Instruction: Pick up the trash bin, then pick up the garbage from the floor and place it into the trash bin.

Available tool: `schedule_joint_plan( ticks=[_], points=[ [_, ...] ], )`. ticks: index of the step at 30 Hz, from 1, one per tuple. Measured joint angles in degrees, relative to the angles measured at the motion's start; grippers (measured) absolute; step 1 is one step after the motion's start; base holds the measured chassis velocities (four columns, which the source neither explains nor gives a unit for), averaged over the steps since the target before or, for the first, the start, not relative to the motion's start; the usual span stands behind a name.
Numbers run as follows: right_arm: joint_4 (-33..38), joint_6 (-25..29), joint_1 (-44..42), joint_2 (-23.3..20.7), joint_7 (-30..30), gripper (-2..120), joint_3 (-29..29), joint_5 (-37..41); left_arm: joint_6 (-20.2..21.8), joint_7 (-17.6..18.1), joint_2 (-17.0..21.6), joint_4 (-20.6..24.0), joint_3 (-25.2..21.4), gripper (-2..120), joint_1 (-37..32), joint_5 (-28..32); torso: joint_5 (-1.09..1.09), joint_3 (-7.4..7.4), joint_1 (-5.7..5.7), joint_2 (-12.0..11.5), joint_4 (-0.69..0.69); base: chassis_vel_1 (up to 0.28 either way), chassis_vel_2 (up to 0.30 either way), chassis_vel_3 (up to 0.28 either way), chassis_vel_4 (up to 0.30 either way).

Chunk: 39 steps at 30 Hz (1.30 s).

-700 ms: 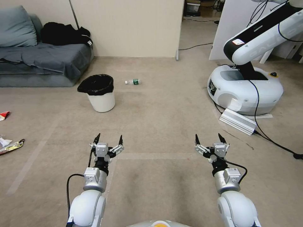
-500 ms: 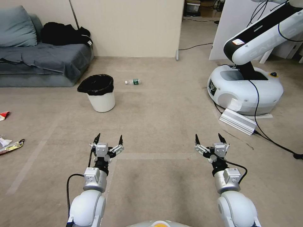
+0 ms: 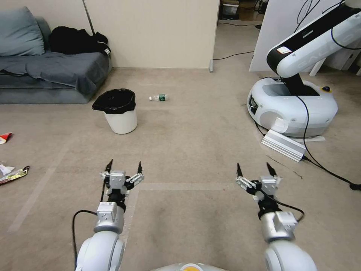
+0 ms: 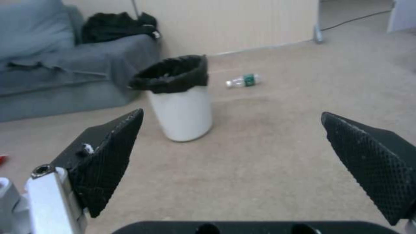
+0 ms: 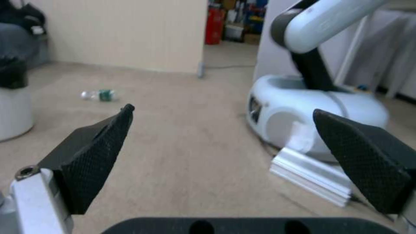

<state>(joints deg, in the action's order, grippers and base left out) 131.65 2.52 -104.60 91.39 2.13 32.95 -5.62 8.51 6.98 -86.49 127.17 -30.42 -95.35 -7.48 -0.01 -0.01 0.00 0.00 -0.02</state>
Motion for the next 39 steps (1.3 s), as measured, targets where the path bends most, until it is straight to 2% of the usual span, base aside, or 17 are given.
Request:
schedule_joint_plan(
  ticks=[1,3,4,7,10,11,15,29,39],
  points=[
    [0.0,0.0,0.0,0.0,0.0,100,0.0,0.0,0.0,0.0,0.0,0.0,0.0,100,0.0,0.0,0.0,0.0,0.0,0.0,0.0,0.0,0.0,0.0,0.0],
    [2.52,0.42,-2.33,0.74,0.35,100,0.23,-0.86,3.75,3.1,-0.22,4.89,0.66,100,-2.57,-2.83,-0.01,0.0,0.0,0.0,0.01,0.0,0.0,0.0,0.0],
    [2.52,0.42,-2.33,0.74,0.35,100,0.23,-0.86,3.75,3.1,-0.22,4.89,0.66,100,-2.57,-2.83,-0.01,0.0,0.0,0.0,0.01,0.0,0.0,0.0,0.0],
    [2.73,0.45,-2.58,0.74,0.41,100,0.26,-0.97,7.88,7.1,-0.72,10.13,1.47,100,-5.25,-5.78,0.03,0.0,0.0,0.0,0.04,0.0,0.0,0.0,0.0],
    [2.73,1.02,-2.47,0.75,0.31,100,0.26,-0.85,8.54,7.62,-0.96,10.72,1.69,100,-5.57,-6.22,0.01,0.0,0.0,0.0,0.02,0.0,0.0,0.0,0.0],
    [2.29,3.81,-1.63,0.85,-0.55,100,0.19,0.39,8.66,7.67,-1.09,10.88,1.82,100,-5.6,-6.31,0.0,0.0,0.0,0.0,0.01,0.0,0.0,0.0,0.0],
    [1.74,6.63,-0.43,0.92,-1.64,100,-0.35,1.94,8.69,7.68,-1.24,10.9,1.89,100,-5.77,-6.48,0.01,0.0,0.0,0.0,0.03,0.0,0.0,0.0,0.0],
    [1.31,7.17,0.49,0.82,-3.04,100,0.07,2.08,8.53,6.88,-1.44,10.46,1.68,100,-5.79,-7.06,0.0,0.0,0.0,0.0,0.02,-0.003,0.003,0.003,-0.005],
    [1.28,7.17,0.66,0.77,-4.16,100,0.34,2.18,8.59,6.94,-1.52,10.35,1.92,100,-5.85,-6.78,0.03,0.0,0.0,0.0,0.03,-0.161,0.16,0.151,-0.163]
  ],
)
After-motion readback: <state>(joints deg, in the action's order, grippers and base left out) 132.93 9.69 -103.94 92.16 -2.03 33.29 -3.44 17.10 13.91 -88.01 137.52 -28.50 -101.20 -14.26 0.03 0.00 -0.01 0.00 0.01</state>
